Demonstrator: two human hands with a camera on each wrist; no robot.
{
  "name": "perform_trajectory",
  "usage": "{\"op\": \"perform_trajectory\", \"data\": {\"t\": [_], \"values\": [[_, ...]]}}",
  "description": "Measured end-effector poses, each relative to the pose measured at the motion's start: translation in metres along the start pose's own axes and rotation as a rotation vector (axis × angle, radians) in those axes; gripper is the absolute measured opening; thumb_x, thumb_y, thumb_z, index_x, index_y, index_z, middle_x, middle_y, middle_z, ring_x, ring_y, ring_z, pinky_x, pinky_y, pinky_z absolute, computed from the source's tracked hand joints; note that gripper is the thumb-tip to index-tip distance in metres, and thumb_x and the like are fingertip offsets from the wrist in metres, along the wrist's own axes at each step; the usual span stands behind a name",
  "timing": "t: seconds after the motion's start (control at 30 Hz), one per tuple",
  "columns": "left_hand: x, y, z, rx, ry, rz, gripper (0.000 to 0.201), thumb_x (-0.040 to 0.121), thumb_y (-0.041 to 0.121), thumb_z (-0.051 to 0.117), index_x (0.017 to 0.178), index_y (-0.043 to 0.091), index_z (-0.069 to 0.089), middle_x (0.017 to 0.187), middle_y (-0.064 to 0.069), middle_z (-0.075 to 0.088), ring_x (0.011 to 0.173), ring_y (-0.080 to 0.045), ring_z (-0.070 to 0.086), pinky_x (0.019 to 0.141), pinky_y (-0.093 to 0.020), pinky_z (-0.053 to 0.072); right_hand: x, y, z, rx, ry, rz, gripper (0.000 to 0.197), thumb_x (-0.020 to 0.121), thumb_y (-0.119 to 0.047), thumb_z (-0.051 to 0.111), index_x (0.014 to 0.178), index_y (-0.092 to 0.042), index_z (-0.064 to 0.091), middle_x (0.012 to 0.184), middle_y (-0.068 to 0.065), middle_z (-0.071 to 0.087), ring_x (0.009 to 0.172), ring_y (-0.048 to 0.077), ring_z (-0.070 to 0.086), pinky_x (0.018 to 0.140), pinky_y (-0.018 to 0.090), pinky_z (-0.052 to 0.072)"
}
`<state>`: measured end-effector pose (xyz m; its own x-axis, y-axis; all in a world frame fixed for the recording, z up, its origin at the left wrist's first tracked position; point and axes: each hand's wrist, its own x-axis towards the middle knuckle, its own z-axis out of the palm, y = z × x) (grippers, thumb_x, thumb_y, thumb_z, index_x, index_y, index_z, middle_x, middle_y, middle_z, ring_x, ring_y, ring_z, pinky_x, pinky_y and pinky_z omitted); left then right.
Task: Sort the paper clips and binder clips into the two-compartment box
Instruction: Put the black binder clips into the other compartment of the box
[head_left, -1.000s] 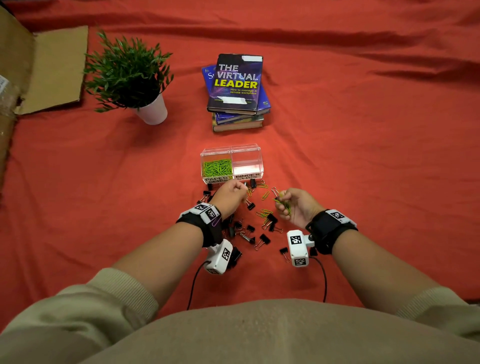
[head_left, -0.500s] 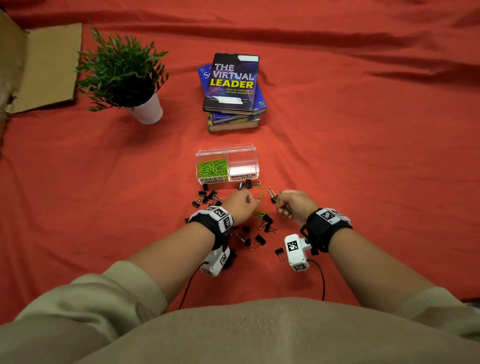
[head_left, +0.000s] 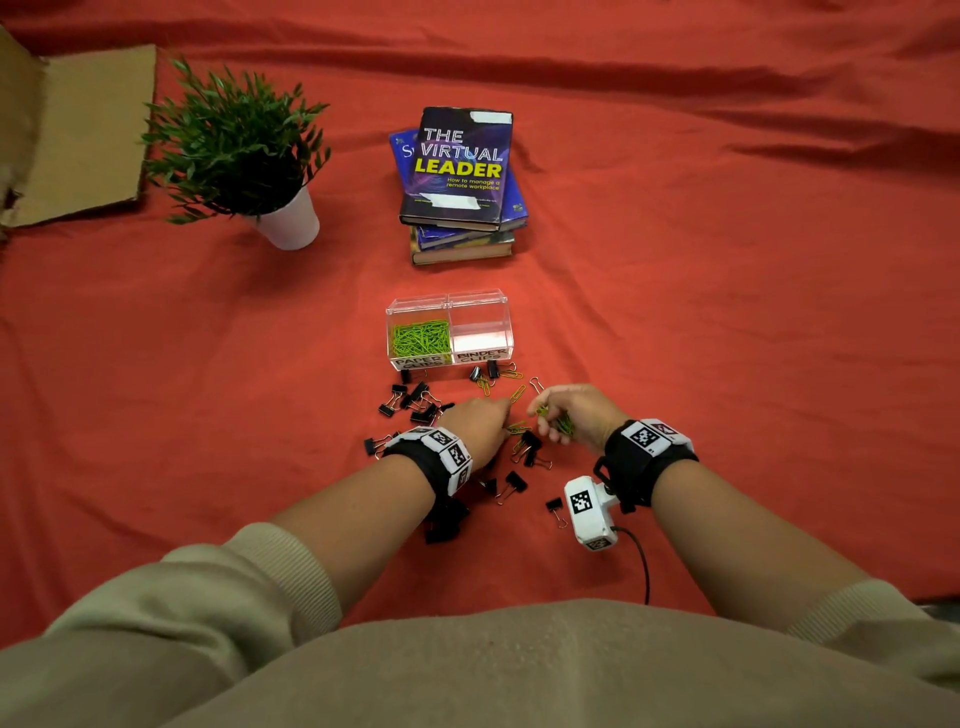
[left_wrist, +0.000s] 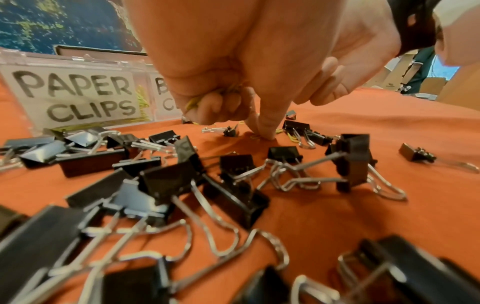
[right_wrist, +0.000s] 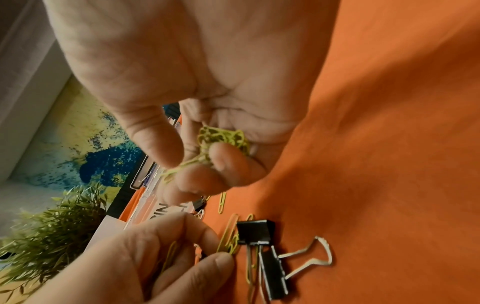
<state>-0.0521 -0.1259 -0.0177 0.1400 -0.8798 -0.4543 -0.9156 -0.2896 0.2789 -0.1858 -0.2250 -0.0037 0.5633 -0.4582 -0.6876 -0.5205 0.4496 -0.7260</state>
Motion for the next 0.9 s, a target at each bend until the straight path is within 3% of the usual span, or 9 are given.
{"op": "perform_trajectory", "data": {"t": [0.1,0.2,0.33,0.4,0.57,0.73,0.8,0.9], "values": [[0.000,0.000,0.002,-0.010,-0.040,-0.049,0.027,0.095,0.022,0.045,0.116,0.006,0.050,0.120,-0.015,0.059,0.112,-0.034,0.055,0.088,-0.042,0.046,0.002,0.002,0.004,-0.024,0.038,0.020,0.019,0.085,-0.010,0.053,0.067,-0.008,0.058,0.049,0.004,0.055,0.035,0.012,0.044,0.035,0.017,0.028],[-0.002,-0.007,0.002,-0.052,-0.054,-0.069,0.026,0.094,0.018,0.042,0.115,0.004,0.050,0.117,-0.018,0.059,0.110,-0.036,0.055,0.088,-0.042,0.045,0.008,0.006,0.007,-0.312,0.059,-0.016,0.027,0.092,-0.024,0.056,0.066,-0.014,0.052,0.055,0.001,0.057,0.039,0.009,0.048,0.039,0.020,0.034],[-0.008,-0.019,-0.002,-0.244,0.012,-0.073,0.011,0.092,0.021,0.044,0.091,0.010,0.047,0.090,-0.011,0.056,0.088,-0.032,0.056,0.070,-0.034,0.040,0.006,0.010,0.009,-0.844,0.089,-0.099,0.025,0.087,-0.030,0.062,0.070,-0.016,0.050,0.076,0.004,0.061,0.071,0.018,0.056,0.064,0.027,0.041],[-0.010,-0.021,-0.006,-0.316,0.043,-0.093,0.012,0.092,0.021,0.044,0.084,0.012,0.043,0.081,-0.007,0.050,0.077,-0.027,0.051,0.065,-0.032,0.036,0.002,0.011,0.008,-0.966,0.071,-0.076,0.023,0.084,-0.030,0.066,0.075,-0.015,0.050,0.081,0.005,0.060,0.078,0.019,0.055,0.063,0.029,0.040],[-0.011,-0.022,-0.014,-0.493,0.107,-0.136,0.021,0.089,0.016,0.049,0.072,0.017,0.037,0.068,0.001,0.044,0.063,-0.018,0.041,0.052,-0.028,0.030,0.000,0.017,-0.005,-0.929,0.094,-0.081,0.009,0.081,-0.014,0.062,0.080,-0.018,0.053,0.072,-0.004,0.056,0.078,0.019,0.057,0.068,0.027,0.041],[-0.011,-0.022,-0.015,-0.659,0.144,-0.218,0.016,0.090,0.017,0.051,0.076,0.017,0.042,0.073,-0.003,0.052,0.062,-0.018,0.047,0.054,-0.028,0.037,0.003,0.011,0.002,-0.789,0.118,-0.178,0.003,0.080,-0.012,0.065,0.081,-0.010,0.066,0.071,0.000,0.063,0.065,0.012,0.056,0.066,0.025,0.044],[-0.009,-0.023,-0.021,-0.664,0.183,-0.245,0.014,0.090,0.017,0.048,0.077,0.016,0.042,0.071,-0.001,0.050,0.060,-0.017,0.045,0.053,-0.029,0.036,0.005,0.008,0.009,-0.852,0.061,-0.210,0.007,0.080,-0.013,0.068,0.087,-0.013,0.066,0.066,-0.009,0.055,0.062,0.006,0.051,0.064,0.022,0.040],[-0.004,-0.031,-0.040,-0.661,0.263,-0.257,0.014,0.091,0.015,0.045,0.079,0.015,0.040,0.067,0.001,0.043,0.054,-0.015,0.037,0.050,-0.027,0.034,0.008,0.009,0.016,-1.068,0.020,-0.243,0.015,0.081,-0.017,0.064,0.096,-0.015,0.063,0.076,-0.010,0.054,0.077,0.013,0.057,0.069,0.024,0.043]]}}
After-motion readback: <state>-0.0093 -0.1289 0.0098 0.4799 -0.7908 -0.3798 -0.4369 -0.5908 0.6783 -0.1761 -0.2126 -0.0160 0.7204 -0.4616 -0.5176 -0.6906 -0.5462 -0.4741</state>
